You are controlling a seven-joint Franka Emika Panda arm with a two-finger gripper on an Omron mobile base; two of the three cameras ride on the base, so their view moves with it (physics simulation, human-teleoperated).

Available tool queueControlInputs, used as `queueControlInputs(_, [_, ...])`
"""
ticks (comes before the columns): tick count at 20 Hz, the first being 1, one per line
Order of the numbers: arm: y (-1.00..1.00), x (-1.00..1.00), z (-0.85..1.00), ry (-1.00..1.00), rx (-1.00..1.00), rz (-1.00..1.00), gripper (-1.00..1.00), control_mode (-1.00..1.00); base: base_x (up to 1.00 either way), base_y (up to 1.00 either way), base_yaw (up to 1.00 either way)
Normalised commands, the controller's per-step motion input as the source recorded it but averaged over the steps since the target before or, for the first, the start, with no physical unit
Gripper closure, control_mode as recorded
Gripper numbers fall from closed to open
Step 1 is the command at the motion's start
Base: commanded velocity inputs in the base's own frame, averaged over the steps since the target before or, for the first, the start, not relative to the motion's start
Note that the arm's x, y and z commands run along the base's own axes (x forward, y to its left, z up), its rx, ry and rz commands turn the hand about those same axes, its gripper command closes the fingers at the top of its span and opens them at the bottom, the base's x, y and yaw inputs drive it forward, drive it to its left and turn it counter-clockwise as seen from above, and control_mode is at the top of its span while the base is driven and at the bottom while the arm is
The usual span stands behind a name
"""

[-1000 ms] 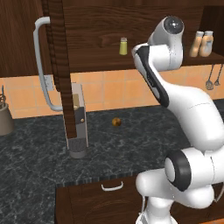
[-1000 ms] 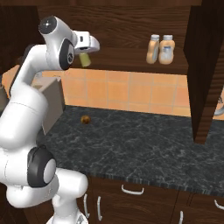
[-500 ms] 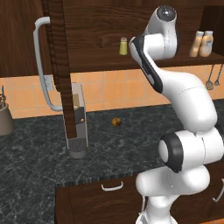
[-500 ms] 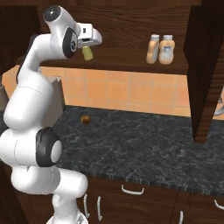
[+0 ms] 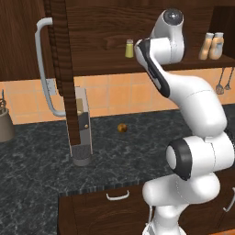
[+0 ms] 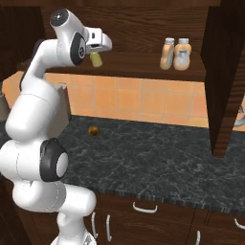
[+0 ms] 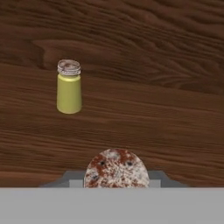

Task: Put the shaker and condiment bottle from the counter next to their counterparts in the cabinet.

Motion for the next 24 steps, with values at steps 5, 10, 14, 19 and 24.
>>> queueControlInputs(5, [0.0, 0.28, -0.09, 0.0, 0.02, 0.0, 1.0, -1.0, 0.0, 0.0, 0.0])
queueControlInputs(10, [0.0, 0.53, 0.0, 0.0, 0.0, 0.0, 1.0, -1.0, 0.0, 0.0, 0.0])
queueControlInputs(14, [0.0, 0.51, 0.0, 0.0, 0.01, 0.0, 1.0, -1.0, 0.0, 0.0, 0.0])
queueControlInputs(19, [0.02, 0.5, 0.0, 0.02, 0.02, 0.0, 1.0, -1.0, 0.0, 0.0, 0.0])
queueControlInputs(24, [0.08, 0.46, 0.0, 0.01, 0.02, 0.0, 1.0, -1.0, 0.0, 0.0, 0.0])
